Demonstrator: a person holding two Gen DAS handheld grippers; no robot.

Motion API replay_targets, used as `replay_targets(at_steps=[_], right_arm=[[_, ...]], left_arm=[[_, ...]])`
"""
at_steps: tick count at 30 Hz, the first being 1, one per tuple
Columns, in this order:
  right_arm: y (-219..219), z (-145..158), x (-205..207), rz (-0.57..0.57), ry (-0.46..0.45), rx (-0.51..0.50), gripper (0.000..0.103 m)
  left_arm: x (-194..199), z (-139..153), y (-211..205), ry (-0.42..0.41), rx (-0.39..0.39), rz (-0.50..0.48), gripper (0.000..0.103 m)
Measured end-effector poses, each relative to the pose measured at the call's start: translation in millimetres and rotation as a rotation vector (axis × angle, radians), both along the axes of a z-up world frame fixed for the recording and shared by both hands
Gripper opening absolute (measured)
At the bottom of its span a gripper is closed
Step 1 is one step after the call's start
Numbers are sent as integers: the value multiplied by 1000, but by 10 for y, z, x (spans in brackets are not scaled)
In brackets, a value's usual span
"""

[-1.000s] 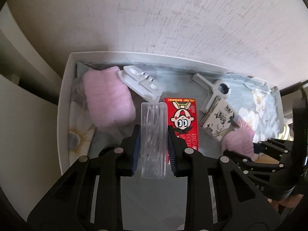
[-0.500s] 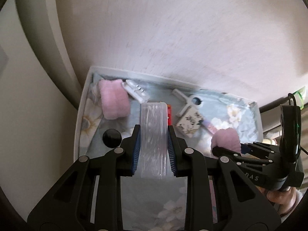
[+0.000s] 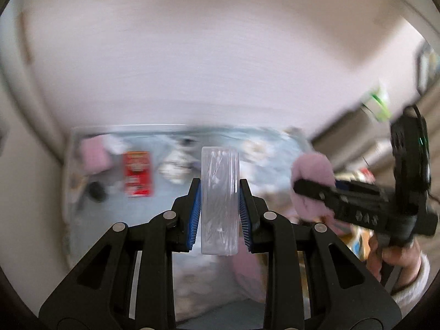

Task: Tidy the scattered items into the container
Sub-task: 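Carry the clear case and pink pad over the cardboard box, then open both grippers to drop the case and pink pad into the box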

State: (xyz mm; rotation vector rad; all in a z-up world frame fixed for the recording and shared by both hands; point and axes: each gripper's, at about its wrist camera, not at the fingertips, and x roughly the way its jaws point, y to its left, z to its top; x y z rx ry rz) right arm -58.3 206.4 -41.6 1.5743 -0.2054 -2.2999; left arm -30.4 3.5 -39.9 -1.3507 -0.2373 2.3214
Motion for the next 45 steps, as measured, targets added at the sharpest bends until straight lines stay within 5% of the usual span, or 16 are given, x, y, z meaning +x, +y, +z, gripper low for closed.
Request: replay_targets(at_steps=[5,11,18,28,29,32,37,45], right_arm=[[770,89,291,-139,13,33,36],[1513,-282,588,-284,-83,43,36],[1929,-752,862,-346,-191,9,36],[2151,-953,916,-350,-205,-33,38],[2160,-937,916,-344,-197,-42,40],[2178,-871,898,-333,-172,-34,53],[2260,-720,910,-354,-97,-8,67],[2310,-578,962,-360,-37,-92,69]], left_arm=[[311,-51,935,-7,-35,-223,23],[581,-621,1721,-108,-165,-375,23],[711,-1168,2175,-199,-306,-457,23],[778,-1124,2462,-189,-334,-511,23],[768,-1103,2478,-186,-323,-517,28],[784,-956,2562,-135,-327,-514,101],[800,-714,2560,-12,-341,-474,102],[750,-734,2434,-54,-317,-430,102]])
